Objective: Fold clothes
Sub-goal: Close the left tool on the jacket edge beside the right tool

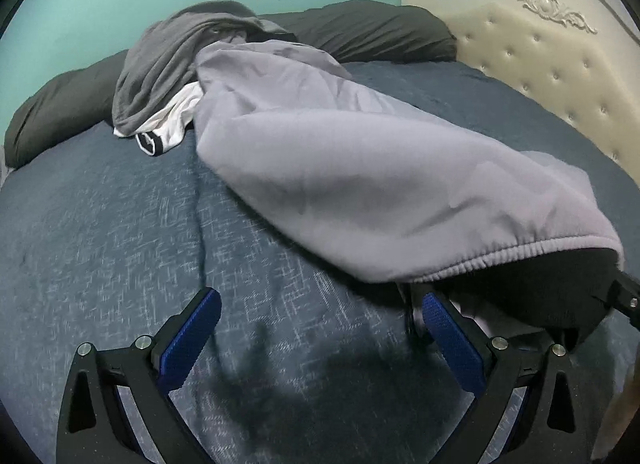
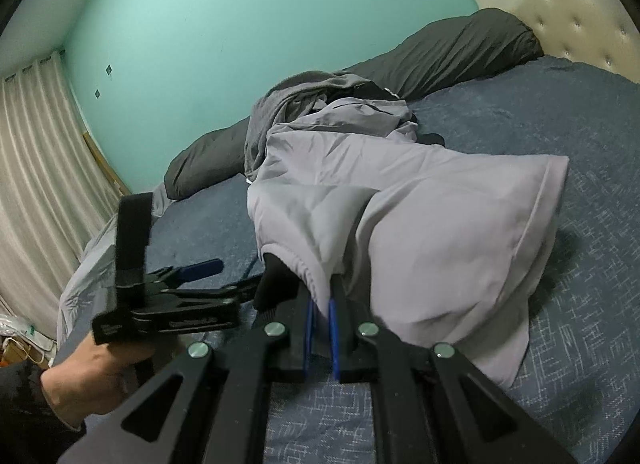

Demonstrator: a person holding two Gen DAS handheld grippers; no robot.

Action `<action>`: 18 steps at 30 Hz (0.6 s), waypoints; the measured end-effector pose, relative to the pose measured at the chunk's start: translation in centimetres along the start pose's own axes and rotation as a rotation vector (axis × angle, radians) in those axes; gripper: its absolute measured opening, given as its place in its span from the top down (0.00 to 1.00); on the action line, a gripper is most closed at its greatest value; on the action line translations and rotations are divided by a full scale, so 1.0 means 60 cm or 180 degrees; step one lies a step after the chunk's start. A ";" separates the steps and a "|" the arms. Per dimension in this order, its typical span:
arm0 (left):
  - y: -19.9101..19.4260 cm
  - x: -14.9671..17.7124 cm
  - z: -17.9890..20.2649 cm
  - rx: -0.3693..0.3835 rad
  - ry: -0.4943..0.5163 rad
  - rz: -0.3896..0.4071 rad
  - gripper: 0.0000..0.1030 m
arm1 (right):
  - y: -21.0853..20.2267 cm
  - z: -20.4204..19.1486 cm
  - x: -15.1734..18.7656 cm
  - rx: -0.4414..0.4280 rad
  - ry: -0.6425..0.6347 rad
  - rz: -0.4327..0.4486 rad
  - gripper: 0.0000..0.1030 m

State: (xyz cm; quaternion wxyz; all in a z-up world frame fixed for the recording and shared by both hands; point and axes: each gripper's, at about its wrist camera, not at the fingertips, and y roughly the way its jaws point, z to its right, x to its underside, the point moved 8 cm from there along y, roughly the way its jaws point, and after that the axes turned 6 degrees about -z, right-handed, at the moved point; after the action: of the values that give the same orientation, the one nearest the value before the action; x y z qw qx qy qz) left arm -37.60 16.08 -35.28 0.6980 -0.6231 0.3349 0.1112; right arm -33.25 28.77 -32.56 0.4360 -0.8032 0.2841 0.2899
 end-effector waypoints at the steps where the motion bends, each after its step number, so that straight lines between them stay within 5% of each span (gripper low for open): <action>1: 0.005 -0.003 0.003 -0.0007 0.0006 0.0010 0.00 | 0.000 0.000 -0.001 0.0000 0.0001 -0.0001 0.94; 18: 0.055 -0.029 0.022 -0.0020 0.0235 -0.0084 0.34 | -0.003 0.016 -0.005 -0.0020 0.0092 -0.0009 0.94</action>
State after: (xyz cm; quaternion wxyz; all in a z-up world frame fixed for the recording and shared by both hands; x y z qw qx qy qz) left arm -40.34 18.41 -36.85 0.6846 -0.6333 0.3519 0.0799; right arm -33.52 29.75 -32.68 0.4297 -0.8091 0.2884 0.2785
